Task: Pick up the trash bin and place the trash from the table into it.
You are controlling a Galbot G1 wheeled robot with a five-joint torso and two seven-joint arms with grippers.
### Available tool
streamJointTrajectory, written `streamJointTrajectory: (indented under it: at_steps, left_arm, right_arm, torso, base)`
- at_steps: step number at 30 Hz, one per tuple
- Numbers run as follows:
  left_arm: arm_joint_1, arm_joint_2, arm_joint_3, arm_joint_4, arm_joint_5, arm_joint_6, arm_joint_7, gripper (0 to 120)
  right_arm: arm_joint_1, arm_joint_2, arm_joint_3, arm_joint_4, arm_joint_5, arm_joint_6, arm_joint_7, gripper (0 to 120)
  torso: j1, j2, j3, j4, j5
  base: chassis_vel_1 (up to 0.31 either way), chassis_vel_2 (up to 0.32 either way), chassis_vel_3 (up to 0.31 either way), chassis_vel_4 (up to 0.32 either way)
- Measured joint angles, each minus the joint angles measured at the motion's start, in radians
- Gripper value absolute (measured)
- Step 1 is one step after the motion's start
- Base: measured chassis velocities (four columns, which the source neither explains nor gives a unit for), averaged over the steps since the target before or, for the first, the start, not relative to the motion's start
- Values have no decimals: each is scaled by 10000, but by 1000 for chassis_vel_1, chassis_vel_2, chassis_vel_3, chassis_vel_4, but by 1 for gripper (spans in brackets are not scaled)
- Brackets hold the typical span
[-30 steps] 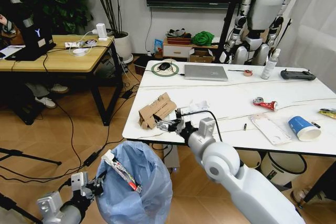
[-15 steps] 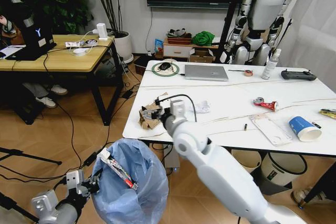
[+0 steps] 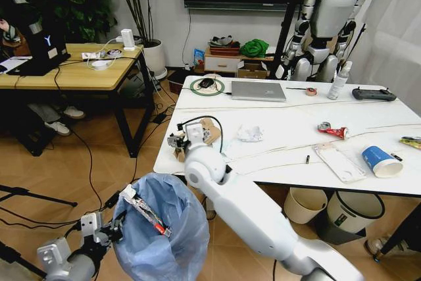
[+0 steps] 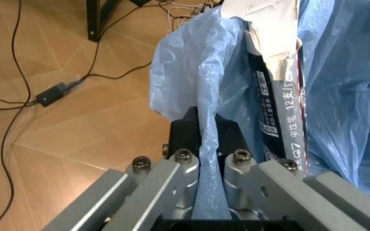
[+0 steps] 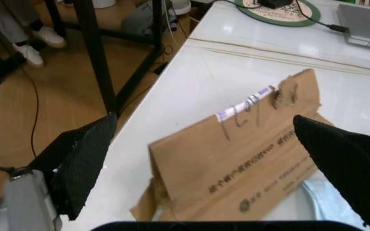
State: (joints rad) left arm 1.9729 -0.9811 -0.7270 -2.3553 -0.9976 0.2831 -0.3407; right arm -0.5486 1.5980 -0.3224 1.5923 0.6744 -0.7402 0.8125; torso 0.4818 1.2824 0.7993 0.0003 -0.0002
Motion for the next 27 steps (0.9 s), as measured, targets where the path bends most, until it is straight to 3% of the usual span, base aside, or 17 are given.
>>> streamJointTrajectory:
  at_steps: [13, 27]
  left_arm:
    - [5, -37, -2, -52, -1, -15, -3, 0]
    - [-67, -38, 32, -13, -27, -22, 6, 0]
  right_arm:
    - [193, 138, -192, -1661, -1360, 28, 130, 100]
    - [118, 112, -240, -1190, -1134, 40, 223, 100]
  torso:
    - [0, 0, 0, -2, 2]
    - [0, 0, 0, -1, 2]
  base:
    - [0, 0, 0, 0]
    - [0, 0, 0, 0]
